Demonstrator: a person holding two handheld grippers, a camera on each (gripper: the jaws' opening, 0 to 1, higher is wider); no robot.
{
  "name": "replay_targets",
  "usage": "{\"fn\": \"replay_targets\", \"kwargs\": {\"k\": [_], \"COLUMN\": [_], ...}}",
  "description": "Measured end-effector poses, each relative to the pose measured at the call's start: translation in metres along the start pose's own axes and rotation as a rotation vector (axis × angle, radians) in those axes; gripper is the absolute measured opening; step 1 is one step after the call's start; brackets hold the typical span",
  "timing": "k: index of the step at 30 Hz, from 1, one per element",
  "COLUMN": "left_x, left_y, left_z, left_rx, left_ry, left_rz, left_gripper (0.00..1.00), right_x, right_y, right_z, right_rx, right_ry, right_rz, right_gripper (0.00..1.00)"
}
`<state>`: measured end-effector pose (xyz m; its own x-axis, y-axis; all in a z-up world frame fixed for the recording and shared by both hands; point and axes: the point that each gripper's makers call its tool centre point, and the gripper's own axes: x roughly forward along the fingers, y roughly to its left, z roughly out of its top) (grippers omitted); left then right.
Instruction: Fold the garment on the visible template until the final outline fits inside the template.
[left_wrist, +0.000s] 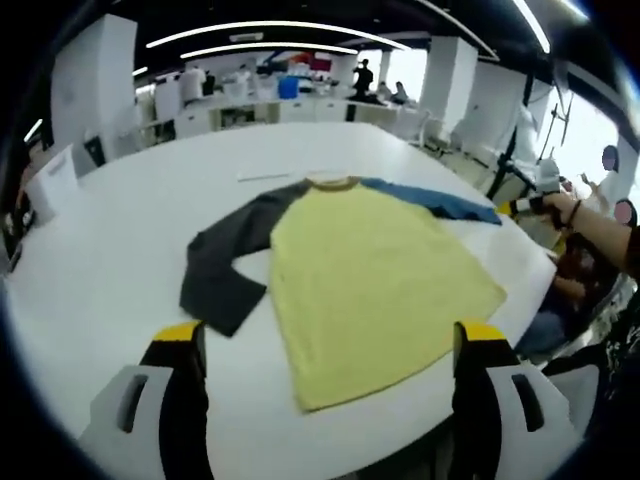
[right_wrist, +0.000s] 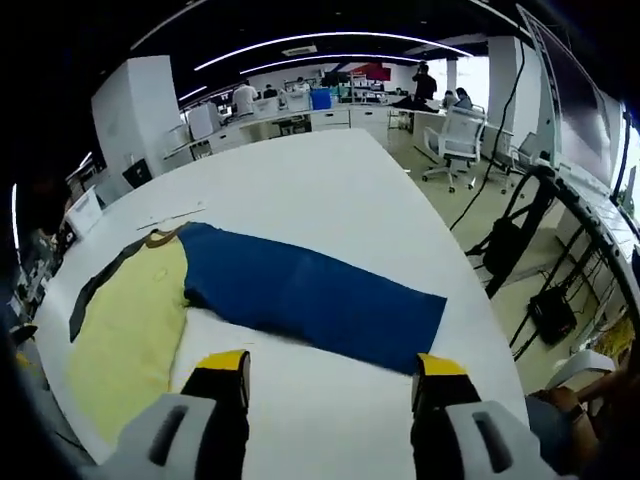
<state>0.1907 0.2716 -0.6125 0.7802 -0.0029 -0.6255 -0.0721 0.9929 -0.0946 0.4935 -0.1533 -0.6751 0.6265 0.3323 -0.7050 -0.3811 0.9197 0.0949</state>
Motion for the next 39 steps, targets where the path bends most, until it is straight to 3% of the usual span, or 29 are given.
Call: {"fn": "replay_targets", "kwargs": {"k": [8,16,30,39], "left_x": [0.004,0.006,0.003,0.000], "left_y": [0.004,0.014,0.015,0.015], "left_z": [-0.001,-0.005,-0.006,-0.004], "left_rx": [0.002,0.018,0.024,0.025], "left_ry": [0.011,0.028,0.024,0.011], "left_rz": [0.019,0.057,0.066,0.066], "left_gripper": [0.97,0.91,0.87,0.86], "right_x": [0.023,0.036,0.043,0.042], "right_y": [-0.028,-0.042,-0.058,-0.065], "right_z": [0.004,0.006,-0.003,-0.003], "right_rx": [0.048,-0.003,0.046,0.033], "right_ry": [-0.010,0.000,0.037,0.041], "right_rz": [-0.024,-0.075,-0.120,-0.150], "right_gripper": [0.61,0.56,0.35,0.23]}}
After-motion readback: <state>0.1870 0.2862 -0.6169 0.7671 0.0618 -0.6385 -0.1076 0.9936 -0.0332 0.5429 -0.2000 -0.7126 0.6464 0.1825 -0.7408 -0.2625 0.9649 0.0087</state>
